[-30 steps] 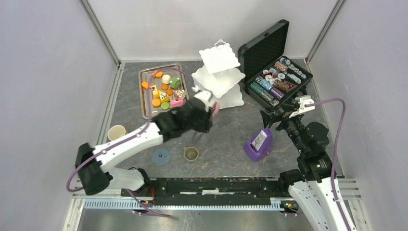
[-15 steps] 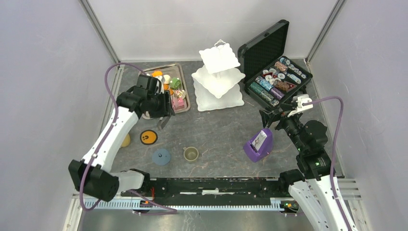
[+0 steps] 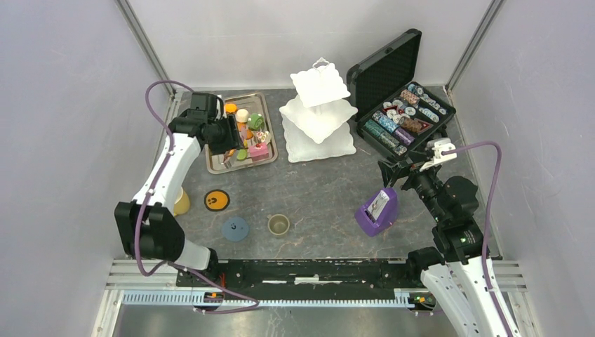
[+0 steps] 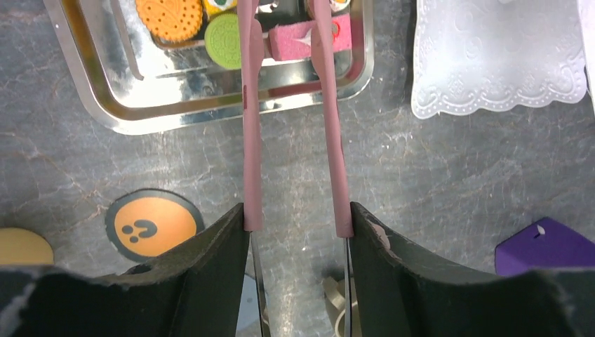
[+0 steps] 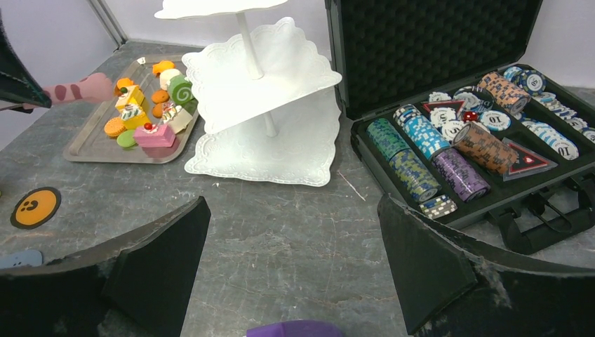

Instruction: Serve the afternoon tea

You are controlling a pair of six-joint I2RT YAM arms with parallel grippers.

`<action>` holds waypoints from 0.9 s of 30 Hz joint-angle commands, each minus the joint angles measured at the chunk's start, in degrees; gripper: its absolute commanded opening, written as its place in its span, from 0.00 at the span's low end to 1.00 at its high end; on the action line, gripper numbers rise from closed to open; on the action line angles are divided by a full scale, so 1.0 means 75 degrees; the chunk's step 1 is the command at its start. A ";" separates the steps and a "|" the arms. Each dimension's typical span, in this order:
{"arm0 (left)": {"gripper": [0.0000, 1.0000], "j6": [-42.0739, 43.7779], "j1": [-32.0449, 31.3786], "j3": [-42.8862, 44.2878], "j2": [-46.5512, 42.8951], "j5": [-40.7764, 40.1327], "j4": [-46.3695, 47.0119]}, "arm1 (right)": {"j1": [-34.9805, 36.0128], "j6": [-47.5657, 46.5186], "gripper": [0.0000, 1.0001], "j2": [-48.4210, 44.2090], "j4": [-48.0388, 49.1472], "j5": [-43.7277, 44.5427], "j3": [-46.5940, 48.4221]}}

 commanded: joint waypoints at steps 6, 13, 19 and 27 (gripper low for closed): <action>0.63 -0.0164 0.0083 0.0568 0.0851 -0.0315 0.0802 | 0.0012 -0.0013 0.98 0.0003 0.0137 -0.0031 0.0206; 0.63 -0.0252 0.0087 0.0482 0.1204 -0.0689 0.1056 | 0.0012 0.0022 0.98 0.0095 0.0185 -0.0030 0.0194; 0.64 -0.0247 0.0111 0.0436 0.1333 -0.0979 0.1103 | 0.0005 0.0090 0.98 0.0191 0.0302 -0.0142 0.0170; 0.67 -0.0358 0.0122 0.0140 0.1323 -0.1059 0.1322 | 0.0007 0.0121 0.98 0.0240 0.0362 -0.0200 0.0162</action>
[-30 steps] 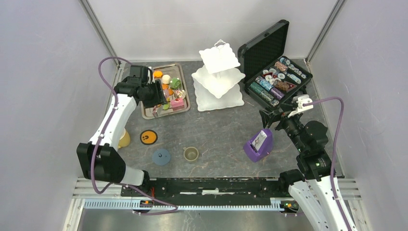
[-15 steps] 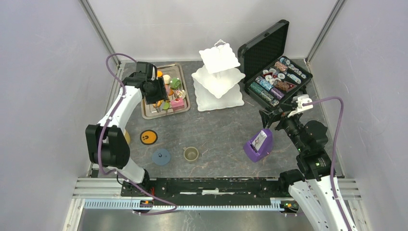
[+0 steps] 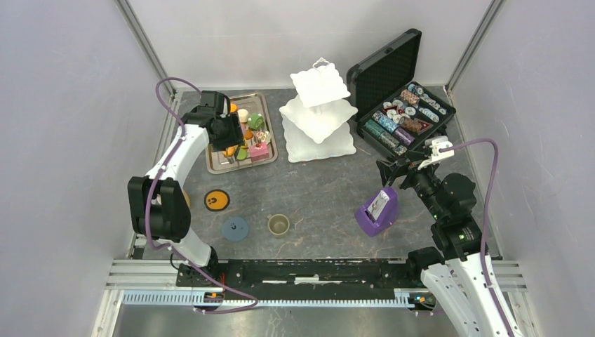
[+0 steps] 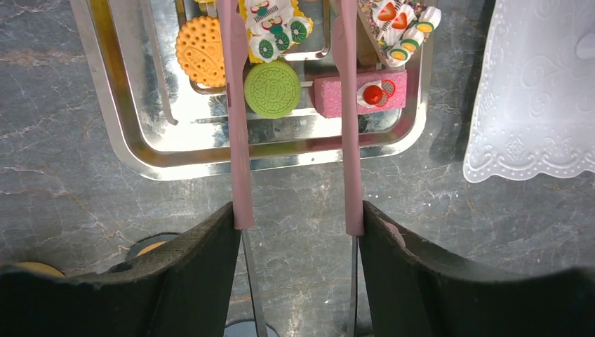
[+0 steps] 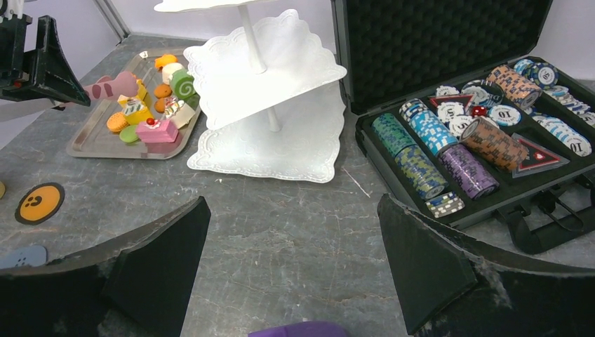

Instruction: Serve the afternoon tea

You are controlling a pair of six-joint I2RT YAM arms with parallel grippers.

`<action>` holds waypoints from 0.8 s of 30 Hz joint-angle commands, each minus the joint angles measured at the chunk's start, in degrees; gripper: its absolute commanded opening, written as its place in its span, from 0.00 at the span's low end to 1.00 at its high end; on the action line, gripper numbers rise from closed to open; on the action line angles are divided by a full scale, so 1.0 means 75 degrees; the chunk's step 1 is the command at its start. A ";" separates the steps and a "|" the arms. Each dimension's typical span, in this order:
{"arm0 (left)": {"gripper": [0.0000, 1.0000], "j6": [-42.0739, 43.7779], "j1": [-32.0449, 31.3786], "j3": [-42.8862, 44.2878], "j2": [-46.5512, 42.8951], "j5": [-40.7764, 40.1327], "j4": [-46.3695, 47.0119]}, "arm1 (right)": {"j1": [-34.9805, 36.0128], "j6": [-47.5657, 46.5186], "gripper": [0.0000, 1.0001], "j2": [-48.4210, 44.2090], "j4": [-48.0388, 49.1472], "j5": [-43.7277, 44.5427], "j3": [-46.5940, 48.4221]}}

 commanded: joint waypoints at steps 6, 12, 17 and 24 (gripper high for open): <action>0.67 -0.0364 0.0058 -0.0094 0.0108 -0.0066 0.0467 | 0.0010 0.0069 0.98 0.0025 0.0330 -0.0123 0.0165; 0.67 -0.0354 0.0063 -0.0242 0.0139 -0.0104 0.0511 | 0.0011 0.0079 0.98 0.0001 0.0319 -0.0118 0.0136; 0.67 -0.0333 0.0058 -0.0372 0.0117 -0.0139 0.0518 | 0.0013 0.0089 0.98 0.0012 0.0333 -0.0129 0.0113; 0.67 -0.0277 0.0058 -0.0439 0.0250 -0.0128 0.0540 | 0.0005 0.0112 0.98 0.0020 0.0367 -0.0142 0.0083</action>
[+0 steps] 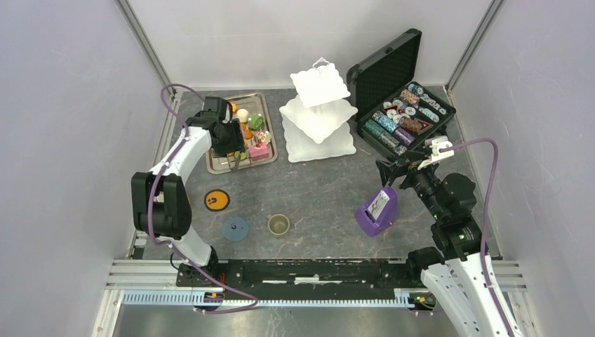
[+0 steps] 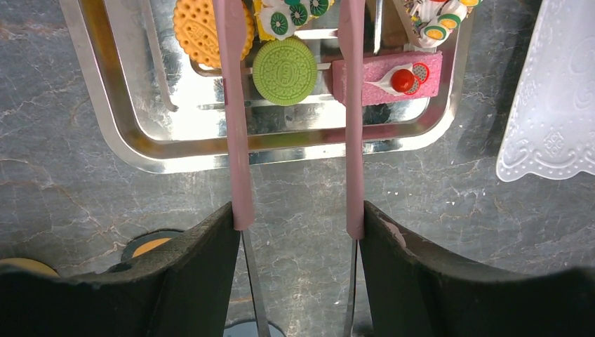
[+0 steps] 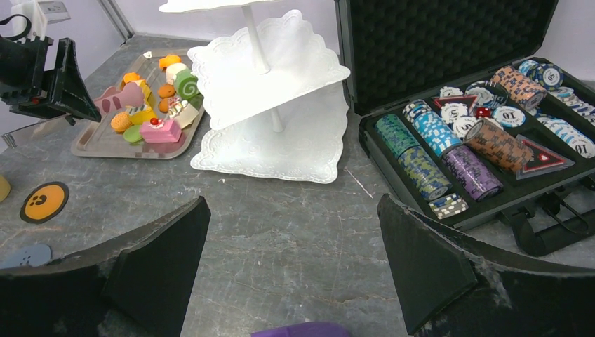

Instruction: Serve the afternoon tea

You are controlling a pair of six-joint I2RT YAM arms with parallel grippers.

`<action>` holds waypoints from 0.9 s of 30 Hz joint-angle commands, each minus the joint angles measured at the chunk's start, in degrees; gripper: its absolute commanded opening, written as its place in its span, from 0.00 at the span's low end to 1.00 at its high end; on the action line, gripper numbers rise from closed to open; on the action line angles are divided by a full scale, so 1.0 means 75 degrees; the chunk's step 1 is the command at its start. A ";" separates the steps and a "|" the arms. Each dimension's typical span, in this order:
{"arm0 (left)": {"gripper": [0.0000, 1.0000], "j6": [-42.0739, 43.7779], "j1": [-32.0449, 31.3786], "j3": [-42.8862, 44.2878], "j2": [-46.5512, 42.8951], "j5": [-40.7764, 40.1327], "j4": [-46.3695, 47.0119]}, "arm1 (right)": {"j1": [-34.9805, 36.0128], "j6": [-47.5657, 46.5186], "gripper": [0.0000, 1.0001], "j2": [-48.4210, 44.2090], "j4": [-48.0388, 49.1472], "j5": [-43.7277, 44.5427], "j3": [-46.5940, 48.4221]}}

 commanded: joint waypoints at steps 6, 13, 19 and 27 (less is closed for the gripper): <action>0.68 -0.0302 0.0045 0.0145 0.0401 0.0135 0.0373 | 0.0013 0.0117 0.98 0.0008 0.0386 -0.0088 0.0039; 0.68 -0.0329 0.0052 0.0250 0.0601 0.0135 0.0430 | 0.0008 0.0125 0.98 -0.0033 0.0396 -0.0083 -0.0005; 0.67 -0.0264 0.0052 0.0357 0.0768 0.0090 0.0420 | 0.0003 0.0162 0.98 -0.0006 0.0447 -0.0119 -0.0064; 0.65 -0.0203 0.0046 0.0458 0.0871 0.0019 0.0419 | 0.0013 0.0174 0.98 -0.0045 0.0448 -0.0118 -0.0093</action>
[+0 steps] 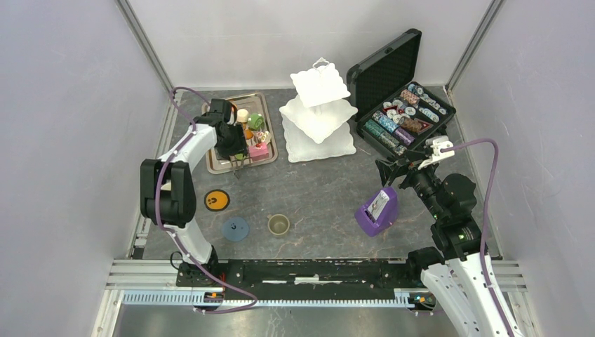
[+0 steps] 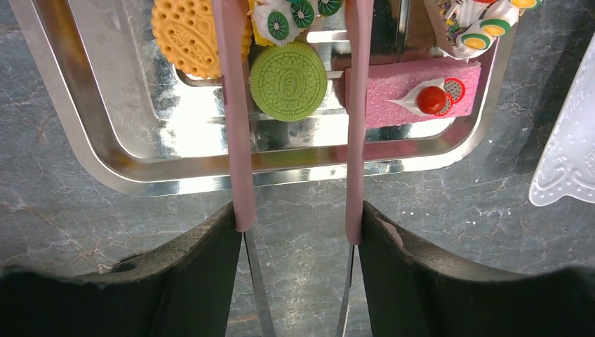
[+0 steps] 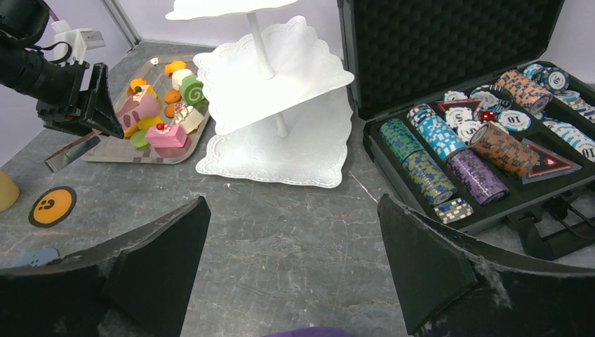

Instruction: Serve the afternoon tea

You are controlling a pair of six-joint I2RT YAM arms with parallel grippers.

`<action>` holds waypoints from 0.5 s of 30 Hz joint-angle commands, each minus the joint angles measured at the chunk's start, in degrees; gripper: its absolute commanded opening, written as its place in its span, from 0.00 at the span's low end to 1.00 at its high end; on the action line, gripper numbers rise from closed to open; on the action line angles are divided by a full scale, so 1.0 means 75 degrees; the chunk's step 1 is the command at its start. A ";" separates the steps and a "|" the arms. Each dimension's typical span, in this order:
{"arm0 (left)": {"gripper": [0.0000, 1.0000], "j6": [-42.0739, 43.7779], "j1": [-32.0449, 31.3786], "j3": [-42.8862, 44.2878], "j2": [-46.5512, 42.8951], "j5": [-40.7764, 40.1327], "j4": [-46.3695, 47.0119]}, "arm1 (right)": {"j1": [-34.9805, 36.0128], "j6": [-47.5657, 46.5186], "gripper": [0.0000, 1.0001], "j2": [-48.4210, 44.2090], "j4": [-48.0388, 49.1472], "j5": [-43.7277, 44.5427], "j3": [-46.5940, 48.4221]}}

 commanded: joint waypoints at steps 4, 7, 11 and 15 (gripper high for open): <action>0.56 -0.0170 0.0052 0.0342 -0.0025 0.0015 0.0242 | 0.0017 0.0056 0.98 -0.0086 0.0281 -0.0055 -0.0056; 0.48 -0.0135 0.0047 0.0281 -0.0182 -0.0008 0.0241 | 0.0016 0.0052 0.98 -0.0125 0.0248 -0.0024 -0.0033; 0.41 -0.0080 0.0047 0.0138 -0.0455 -0.0081 0.0247 | 0.0003 0.0046 0.98 -0.0125 0.0235 -0.0018 -0.0023; 0.36 -0.0036 0.0052 0.0027 -0.0766 -0.0138 0.0286 | 0.0015 0.0044 0.98 -0.0124 0.0223 -0.0014 -0.0020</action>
